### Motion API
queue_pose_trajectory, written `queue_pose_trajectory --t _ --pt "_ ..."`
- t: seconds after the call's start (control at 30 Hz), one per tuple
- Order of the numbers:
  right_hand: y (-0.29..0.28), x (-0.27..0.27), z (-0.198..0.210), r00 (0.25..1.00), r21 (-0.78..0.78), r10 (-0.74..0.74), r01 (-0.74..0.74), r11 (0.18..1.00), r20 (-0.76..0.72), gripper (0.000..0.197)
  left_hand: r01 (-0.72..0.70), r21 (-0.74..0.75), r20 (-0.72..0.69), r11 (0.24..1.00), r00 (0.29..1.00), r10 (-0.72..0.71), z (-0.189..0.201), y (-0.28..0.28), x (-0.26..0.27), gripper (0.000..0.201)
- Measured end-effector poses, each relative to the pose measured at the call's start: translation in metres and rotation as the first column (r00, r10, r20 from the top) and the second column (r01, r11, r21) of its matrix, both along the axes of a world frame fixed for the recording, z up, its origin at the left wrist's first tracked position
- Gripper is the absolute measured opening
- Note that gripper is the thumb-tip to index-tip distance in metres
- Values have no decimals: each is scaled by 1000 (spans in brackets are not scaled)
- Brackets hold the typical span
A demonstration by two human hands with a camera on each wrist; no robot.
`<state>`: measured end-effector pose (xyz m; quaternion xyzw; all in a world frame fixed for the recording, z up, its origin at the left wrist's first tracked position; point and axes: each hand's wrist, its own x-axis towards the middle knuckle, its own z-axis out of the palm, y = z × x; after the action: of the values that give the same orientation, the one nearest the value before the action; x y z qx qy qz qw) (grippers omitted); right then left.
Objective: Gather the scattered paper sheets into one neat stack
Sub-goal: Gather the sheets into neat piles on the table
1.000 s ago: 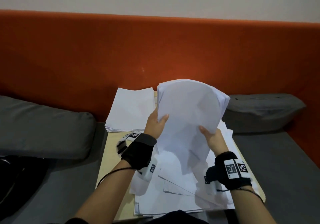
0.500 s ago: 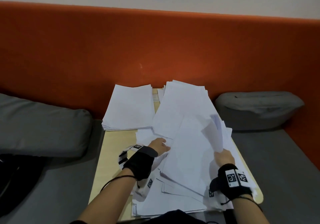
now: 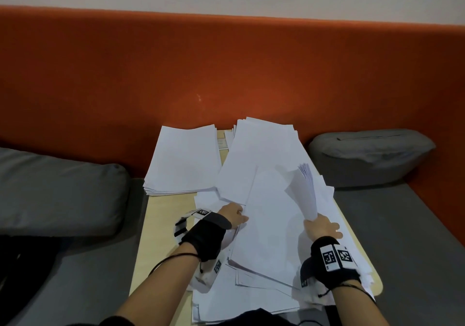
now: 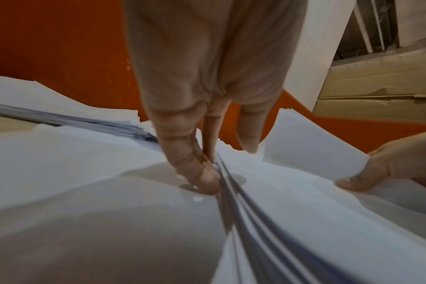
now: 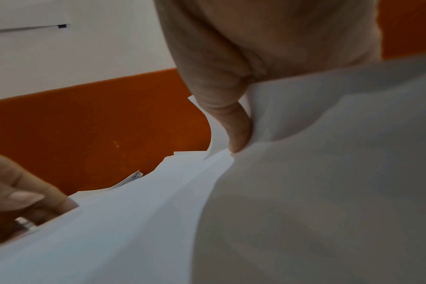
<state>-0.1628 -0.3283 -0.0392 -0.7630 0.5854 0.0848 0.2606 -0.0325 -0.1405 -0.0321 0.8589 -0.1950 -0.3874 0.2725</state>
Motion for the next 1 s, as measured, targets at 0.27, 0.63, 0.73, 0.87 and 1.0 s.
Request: queue_pose_trajectory --t 0.27,0.63,0.73,0.87,1.0 --pt "-10 -11 -2 996 38 37 -41 998 86 35 -299 -240 -88 924 954 286 -8 -18 12 48" --pt "-23 -3 6 984 59 66 -77 995 166 29 -436 -265 -103 860 899 425 -19 -25 18 38" --pt "-24 1 10 982 61 36 -48 997 185 27 -411 -260 -68 874 911 408 -17 -25 15 38" --pt "-22 10 15 998 41 43 -44 998 42 30 -358 -225 -72 906 934 350 -11 -26 8 44" --pt "-28 9 14 995 74 56 -62 995 78 32 -253 -166 -28 953 967 252 -5 -32 -1 51"
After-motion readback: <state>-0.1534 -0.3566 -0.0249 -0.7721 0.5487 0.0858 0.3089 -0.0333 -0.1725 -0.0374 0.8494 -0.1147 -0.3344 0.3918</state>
